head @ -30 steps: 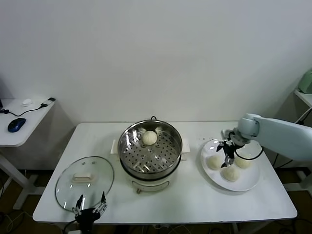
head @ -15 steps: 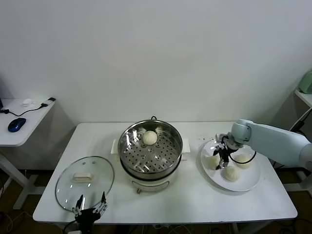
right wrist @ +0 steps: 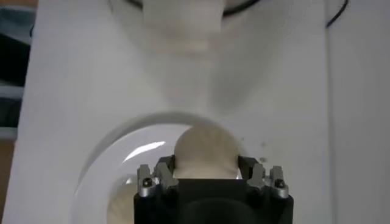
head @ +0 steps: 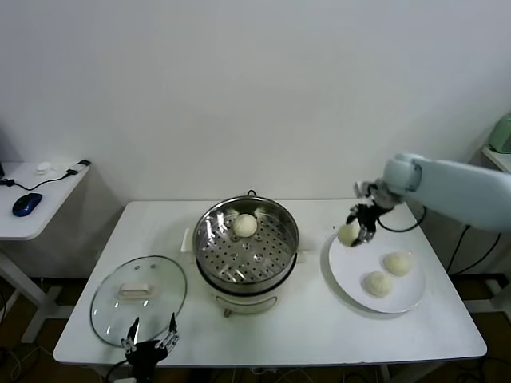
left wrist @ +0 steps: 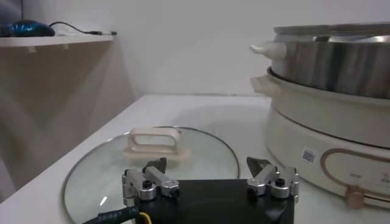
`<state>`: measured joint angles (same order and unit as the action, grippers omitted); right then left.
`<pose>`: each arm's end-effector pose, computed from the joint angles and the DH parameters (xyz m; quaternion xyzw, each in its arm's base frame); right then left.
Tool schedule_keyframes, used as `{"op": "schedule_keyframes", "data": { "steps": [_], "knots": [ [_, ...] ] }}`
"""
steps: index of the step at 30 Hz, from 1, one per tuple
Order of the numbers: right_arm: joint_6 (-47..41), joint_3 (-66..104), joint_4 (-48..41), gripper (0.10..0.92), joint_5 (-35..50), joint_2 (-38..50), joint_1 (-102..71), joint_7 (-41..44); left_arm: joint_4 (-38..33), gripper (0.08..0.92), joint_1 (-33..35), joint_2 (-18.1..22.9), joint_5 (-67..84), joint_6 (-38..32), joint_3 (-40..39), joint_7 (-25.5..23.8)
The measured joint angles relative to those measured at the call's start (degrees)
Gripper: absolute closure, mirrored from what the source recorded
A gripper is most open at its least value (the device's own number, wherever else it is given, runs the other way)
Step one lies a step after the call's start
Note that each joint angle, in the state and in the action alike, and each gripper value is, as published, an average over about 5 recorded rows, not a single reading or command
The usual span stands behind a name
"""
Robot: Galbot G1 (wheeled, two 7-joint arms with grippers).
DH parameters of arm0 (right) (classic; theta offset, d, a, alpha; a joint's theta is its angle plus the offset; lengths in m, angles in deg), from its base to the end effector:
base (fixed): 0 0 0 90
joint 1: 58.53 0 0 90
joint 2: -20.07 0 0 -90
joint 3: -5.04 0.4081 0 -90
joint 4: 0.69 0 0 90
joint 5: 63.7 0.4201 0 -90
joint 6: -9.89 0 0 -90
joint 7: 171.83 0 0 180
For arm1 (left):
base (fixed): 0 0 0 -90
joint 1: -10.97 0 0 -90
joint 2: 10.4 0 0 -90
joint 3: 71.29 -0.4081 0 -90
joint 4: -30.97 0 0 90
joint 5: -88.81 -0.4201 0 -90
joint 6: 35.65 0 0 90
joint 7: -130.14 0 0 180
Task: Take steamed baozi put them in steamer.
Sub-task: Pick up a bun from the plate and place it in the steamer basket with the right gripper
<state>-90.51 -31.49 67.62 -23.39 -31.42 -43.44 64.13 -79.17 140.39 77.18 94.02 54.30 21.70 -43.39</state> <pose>0.6747 -0.1053 -0.0587 0.5298 -0.5778 0.4974 0.3716 0.1377 0.0317 -0.4528 0.0753 -0.9832 0.0042 0.1662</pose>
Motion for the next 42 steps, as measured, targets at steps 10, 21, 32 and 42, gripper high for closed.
{"op": "schedule_keyframes", "data": {
  "steps": [10, 21, 32, 42],
  "knots": [
    [-6.8, -1.3, 9.9, 0.347, 16.6, -11.8, 10.9, -5.3, -1.0, 0.177, 0.1, -0.3, -0.2, -0.1, -0.4, 0.1],
    [-11.7, -0.3, 6.5, 0.347, 20.2, -25.3, 4.0, -11.8, -1.7, 0.177, 0.9, -0.2, -0.4, -0.4, -0.1, 0.3],
    [-12.3, 1.1, -3.5, 0.330, 16.5, -33.8, -6.0, -13.4, -1.6, 0.177, 1.1, -0.1, -0.6, -0.5, -0.4, 0.3],
    [-10.9, 3.0, -7.1, 0.203, 14.3, -35.5, -9.1, -12.6, -1.5, 0.177, 1.1, -0.1, -0.6, -0.3, -0.5, 0.2]
  ]
}}
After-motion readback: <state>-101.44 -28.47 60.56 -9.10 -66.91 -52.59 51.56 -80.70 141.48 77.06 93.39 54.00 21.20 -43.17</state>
